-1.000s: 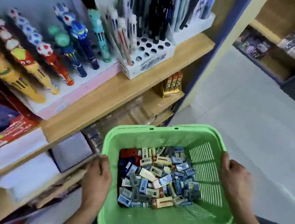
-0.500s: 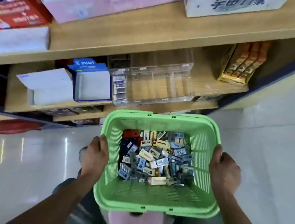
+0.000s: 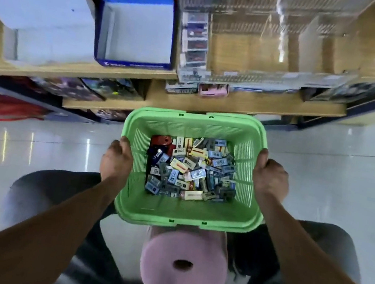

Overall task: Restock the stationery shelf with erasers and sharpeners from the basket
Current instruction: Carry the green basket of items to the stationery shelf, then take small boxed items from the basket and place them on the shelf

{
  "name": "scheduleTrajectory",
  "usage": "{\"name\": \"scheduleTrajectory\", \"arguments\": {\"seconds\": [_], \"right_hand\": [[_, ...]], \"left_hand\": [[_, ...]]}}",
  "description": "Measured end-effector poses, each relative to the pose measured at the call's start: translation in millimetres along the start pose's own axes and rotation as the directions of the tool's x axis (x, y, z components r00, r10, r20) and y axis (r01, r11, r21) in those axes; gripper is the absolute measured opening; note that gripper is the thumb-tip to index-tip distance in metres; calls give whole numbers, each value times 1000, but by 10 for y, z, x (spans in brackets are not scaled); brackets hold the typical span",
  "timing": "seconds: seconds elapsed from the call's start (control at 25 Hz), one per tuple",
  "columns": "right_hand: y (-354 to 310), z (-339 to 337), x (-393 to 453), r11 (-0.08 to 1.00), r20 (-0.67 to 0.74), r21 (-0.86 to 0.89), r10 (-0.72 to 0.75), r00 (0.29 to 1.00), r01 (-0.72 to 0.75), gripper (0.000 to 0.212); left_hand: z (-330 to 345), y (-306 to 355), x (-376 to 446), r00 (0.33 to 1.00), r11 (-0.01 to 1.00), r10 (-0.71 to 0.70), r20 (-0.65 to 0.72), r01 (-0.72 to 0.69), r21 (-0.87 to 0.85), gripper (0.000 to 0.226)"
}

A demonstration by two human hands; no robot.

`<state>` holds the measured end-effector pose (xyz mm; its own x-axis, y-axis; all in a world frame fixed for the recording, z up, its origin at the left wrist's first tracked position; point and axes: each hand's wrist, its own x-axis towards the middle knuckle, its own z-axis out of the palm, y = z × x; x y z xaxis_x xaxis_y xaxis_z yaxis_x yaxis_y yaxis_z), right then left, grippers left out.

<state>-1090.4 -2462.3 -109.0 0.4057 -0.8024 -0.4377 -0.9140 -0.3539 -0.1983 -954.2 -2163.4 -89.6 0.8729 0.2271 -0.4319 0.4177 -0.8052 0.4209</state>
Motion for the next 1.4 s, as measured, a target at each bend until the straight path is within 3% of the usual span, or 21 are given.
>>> {"name": "scheduleTrajectory", "arguments": {"seconds": [0.44, 0.64, 0.76, 0.84, 0.96, 1.12, 1.24, 1.32, 1.4], "right_hand": [[-224, 1138, 618, 989, 33, -137, 68, 997, -63, 83], [-260, 1489, 788, 984, 45, -175, 42, 998, -34, 72], [-223, 1600, 773, 966, 73, -257, -12, 997, 31, 54], [-254, 1666, 803, 968, 40, -250, -23, 999, 32, 55], [-331, 1804, 858, 994, -113, -110, -7, 994, -6, 59], [-388, 1971, 896, 992, -247, -19, -122, 961, 122, 45], [-347, 1954, 792, 987, -196, -50, -160, 967, 153, 38], [-345, 1925, 706, 959, -204, -172, -259, 944, 226, 43], [-433, 1873, 596, 911, -213, -279, -366, 906, 303, 53]], "left_hand": [[921, -580, 922, 999, 996, -32, 3, 32, 85, 55], [1141, -695, 1228, 998, 983, -12, 63, 0, 182, 60], [1234, -736, 1390, 991, 978, -69, 115, 45, 206, 48], [1268, -769, 1472, 987, 962, -83, 135, 44, 270, 45], [1299, -745, 1545, 983, 949, -86, 161, 32, 313, 61], [1340, -751, 1666, 966, 931, -46, 253, -50, 361, 68], [1274, -791, 1611, 943, 902, 25, 331, -164, 399, 53], [1161, -667, 1444, 953, 887, 43, 299, -174, 427, 36], [1059, -506, 1253, 981, 858, 108, 164, -175, 483, 36]]}}
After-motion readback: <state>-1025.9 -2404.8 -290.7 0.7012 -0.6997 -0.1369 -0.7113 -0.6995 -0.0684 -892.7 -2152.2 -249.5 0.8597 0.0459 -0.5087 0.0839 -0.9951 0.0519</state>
